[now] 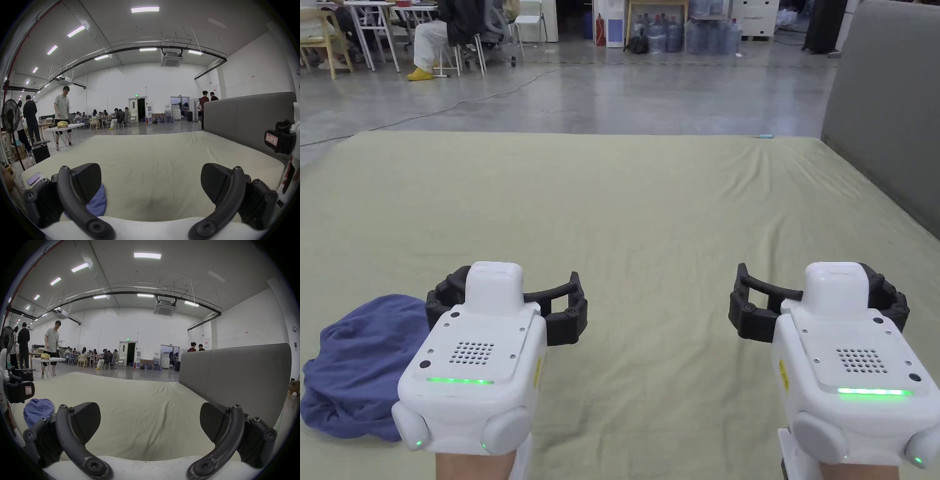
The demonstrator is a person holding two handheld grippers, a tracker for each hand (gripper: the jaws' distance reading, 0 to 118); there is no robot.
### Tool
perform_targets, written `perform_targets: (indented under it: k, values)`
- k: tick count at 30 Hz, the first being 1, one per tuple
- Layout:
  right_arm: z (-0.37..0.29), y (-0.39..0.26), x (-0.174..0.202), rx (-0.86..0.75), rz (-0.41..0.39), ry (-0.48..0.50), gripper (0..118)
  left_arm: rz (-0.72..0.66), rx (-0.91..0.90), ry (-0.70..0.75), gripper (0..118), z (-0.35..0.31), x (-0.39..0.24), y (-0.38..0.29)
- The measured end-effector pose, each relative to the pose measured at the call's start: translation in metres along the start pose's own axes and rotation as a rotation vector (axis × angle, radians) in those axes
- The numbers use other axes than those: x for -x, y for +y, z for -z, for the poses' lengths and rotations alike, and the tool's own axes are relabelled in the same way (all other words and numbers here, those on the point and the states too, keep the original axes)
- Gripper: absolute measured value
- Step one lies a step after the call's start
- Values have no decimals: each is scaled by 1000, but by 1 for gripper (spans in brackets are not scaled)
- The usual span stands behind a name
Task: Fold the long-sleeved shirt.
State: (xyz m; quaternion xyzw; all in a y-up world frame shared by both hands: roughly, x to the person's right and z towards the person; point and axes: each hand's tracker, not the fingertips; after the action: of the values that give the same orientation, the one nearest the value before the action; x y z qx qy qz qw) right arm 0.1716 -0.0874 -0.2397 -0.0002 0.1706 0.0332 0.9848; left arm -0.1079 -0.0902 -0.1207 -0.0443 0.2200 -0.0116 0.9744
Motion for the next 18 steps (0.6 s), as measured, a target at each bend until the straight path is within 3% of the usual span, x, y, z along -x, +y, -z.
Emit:
perform_targets:
  k: [18]
  values:
    - [-2,0,-2,-14,-4,-12,118,-22,10,2,118,2,-2,-1]
